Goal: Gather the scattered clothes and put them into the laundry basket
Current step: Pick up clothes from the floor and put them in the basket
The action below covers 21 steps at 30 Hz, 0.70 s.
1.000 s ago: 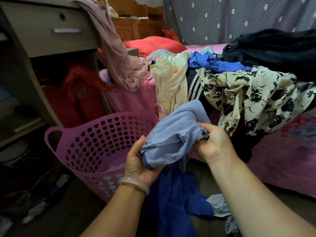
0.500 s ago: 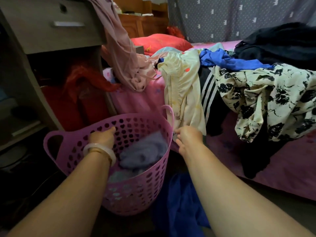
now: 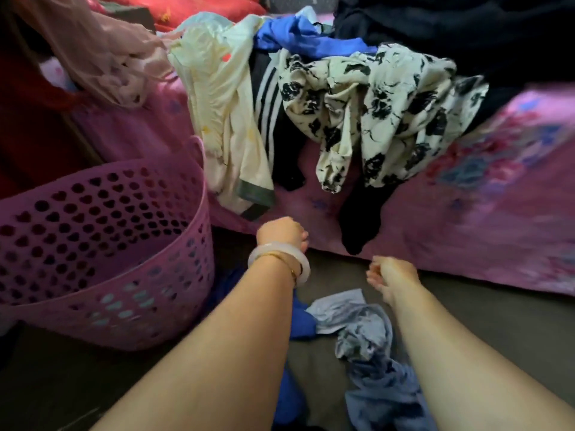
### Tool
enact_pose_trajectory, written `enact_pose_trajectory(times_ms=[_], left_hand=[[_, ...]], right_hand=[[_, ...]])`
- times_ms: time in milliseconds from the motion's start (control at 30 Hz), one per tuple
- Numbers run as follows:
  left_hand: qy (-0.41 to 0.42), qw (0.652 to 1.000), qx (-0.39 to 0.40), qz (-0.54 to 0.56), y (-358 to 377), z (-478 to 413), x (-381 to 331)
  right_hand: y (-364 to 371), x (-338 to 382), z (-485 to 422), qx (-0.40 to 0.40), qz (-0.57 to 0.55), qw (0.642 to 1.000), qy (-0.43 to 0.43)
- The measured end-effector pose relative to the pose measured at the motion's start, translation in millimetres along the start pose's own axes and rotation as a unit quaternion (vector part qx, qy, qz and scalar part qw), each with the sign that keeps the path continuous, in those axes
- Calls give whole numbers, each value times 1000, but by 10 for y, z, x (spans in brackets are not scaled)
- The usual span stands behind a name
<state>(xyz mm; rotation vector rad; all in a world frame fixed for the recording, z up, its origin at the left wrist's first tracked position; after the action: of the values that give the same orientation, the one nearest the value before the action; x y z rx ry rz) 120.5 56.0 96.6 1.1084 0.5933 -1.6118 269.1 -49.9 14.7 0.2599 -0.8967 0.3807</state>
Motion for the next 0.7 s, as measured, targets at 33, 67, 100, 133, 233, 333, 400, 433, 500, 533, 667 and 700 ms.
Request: enact_pose_trajectory(times_ms=[33, 67, 100, 133, 233, 333, 400, 433, 500, 533, 667, 700], left_hand=[[-21, 1000, 1, 12, 76, 5, 149], [-58, 998, -4, 19, 161, -15, 297], [-75, 997, 2, 21, 221, -18, 474], [-87, 996, 10, 16, 256, 20, 638], [-110, 994, -11, 17, 183, -35, 986], [-119, 992, -26, -38, 4, -37, 1246], [-113, 989, -20, -95, -98, -8, 1292], [-97, 985, -2, -141, -146, 0, 1268], [-43, 970, 78, -224, -180, 53, 1131], [-10, 962, 117, -248, -193, 100, 1031], [94, 938, 159, -292, -274, 242, 636], [101, 937, 163, -291, -304, 278, 542]], right_hand=[[-124, -123, -109, 15, 70, 997, 9], [-286, -217, -178, 38, 158, 987, 7], [-388, -351, -257, 72, 245, 967, -7], [-428, -465, -256, 112, 333, 936, -10], [-446, -969, -384, 221, 558, 800, 16], [-382, -1144, -287, 219, 599, 770, -3], [-276, -936, -218, 194, 510, 838, -35], [-194, -775, -151, 197, 425, 882, -46], [3, -378, 83, 238, 255, 935, -60], [85, -180, 232, 271, 182, 943, -64], [294, 371, 678, 388, -7, 920, -54], [323, 430, 728, 385, -30, 921, -47]])
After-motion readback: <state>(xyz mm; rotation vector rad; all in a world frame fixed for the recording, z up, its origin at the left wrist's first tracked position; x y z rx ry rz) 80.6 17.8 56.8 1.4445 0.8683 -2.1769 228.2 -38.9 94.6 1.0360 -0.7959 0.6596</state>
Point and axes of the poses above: each hand's wrist, its own z-axis away from the middle knuckle, its own y-axis out of the palm, x = y × z, the point moved 2 cm from there along -z, towards the middle knuckle, and after that the axes turned 4 degrees about x, right-handed, at the moved point
